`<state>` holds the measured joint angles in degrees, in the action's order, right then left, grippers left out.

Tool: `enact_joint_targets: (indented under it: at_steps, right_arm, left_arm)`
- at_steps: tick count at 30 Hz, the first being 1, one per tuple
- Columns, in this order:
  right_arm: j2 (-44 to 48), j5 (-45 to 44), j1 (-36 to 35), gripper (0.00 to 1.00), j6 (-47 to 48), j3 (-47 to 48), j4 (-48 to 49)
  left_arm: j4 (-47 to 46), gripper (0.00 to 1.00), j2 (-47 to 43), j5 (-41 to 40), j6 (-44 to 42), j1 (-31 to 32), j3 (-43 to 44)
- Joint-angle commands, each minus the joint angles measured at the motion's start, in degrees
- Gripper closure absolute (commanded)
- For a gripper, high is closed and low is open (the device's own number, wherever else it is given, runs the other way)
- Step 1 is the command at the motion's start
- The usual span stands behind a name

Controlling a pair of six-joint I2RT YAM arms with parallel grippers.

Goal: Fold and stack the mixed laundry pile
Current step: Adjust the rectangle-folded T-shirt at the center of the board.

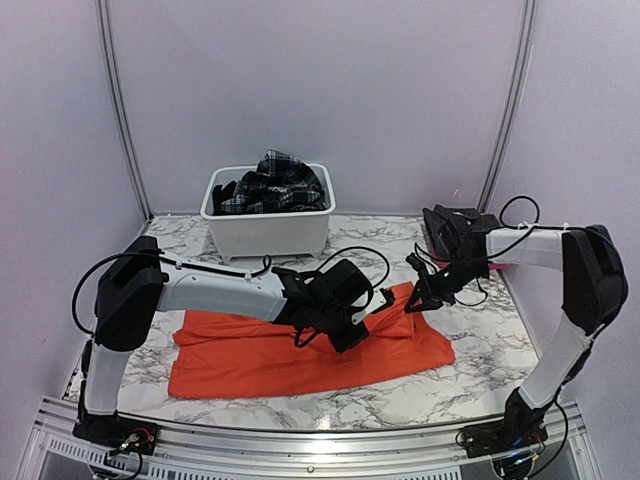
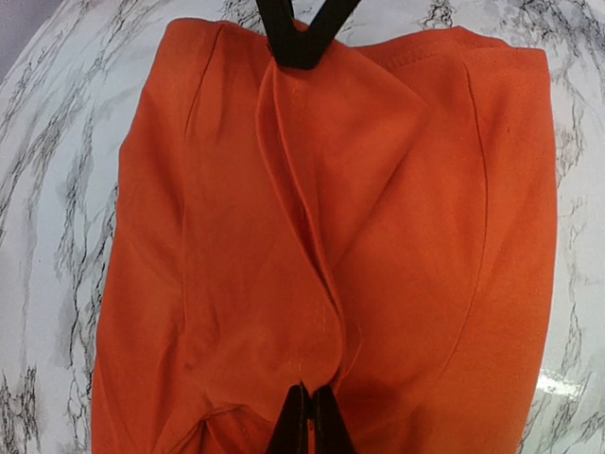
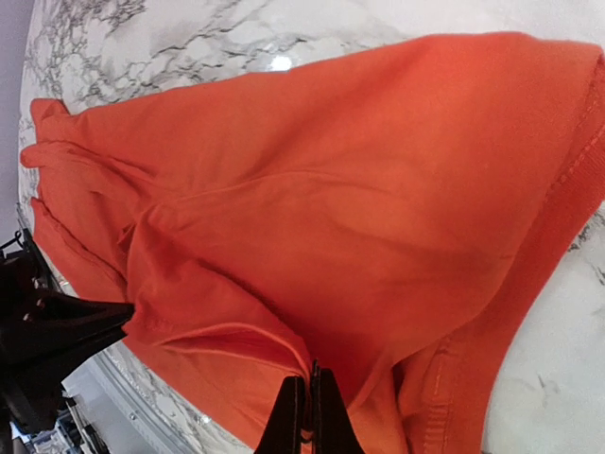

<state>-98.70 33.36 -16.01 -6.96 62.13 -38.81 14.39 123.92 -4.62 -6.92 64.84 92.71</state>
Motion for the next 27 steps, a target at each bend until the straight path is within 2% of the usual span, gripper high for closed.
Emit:
enact_joint_targets:
  at_steps: [1, 13, 16, 17, 18, 20, 22, 24, 27]
  right_arm:
    - [6.8, 2.3, -1.2, 1.00, 0.3, -1.7, -1.7]
    - [17.1, 2.8, -7.7, 1.00, -5.2, -14.2, -2.1]
    - [19.4, 4.3, -7.9, 0.99, -4.6, -15.1, -4.7]
    - [20.1, 4.8, -8.1, 0.95, -4.0, -14.9, -6.7]
    - [20.5, 5.3, -8.0, 0.89, -3.0, -14.5, -8.3]
    - [21.4, 7.5, -7.8, 0.71, -2.0, -12.7, -10.3]
    - [22.1, 6.9, -6.2, 0.56, -2.7, -9.5, -9.8]
    - [20.9, 5.6, -2.7, 0.53, -3.8, -5.9, -7.5]
    - [15.6, 3.1, 3.2, 0.53, -5.7, 0.4, -4.0]
  left_arm:
    - [1.3, 1.00, -3.7, -0.4, -2.7, 0.2, -2.3]
    - [-1.6, 0.98, -9.8, 1.7, -9.6, 0.6, -10.5]
    - [-1.6, 0.88, -12.9, 0.9, -10.6, 1.0, -13.1]
    - [-1.8, 0.84, -14.5, 0.1, -10.1, 1.0, -14.3]
    - [-2.2, 0.77, -16.1, -0.8, -9.2, 0.8, -15.6]
    - [-3.1, 0.56, -21.2, -1.8, -5.6, -0.6, -18.5]
    - [-4.4, 0.43, -26.2, -1.2, 1.2, -3.4, -22.2]
    - [-6.0, 0.31, -31.3, 1.2, 9.3, -8.1, -25.9]
    - [-7.5, 0.19, -38.6, 2.0, 19.8, -15.5, -31.2]
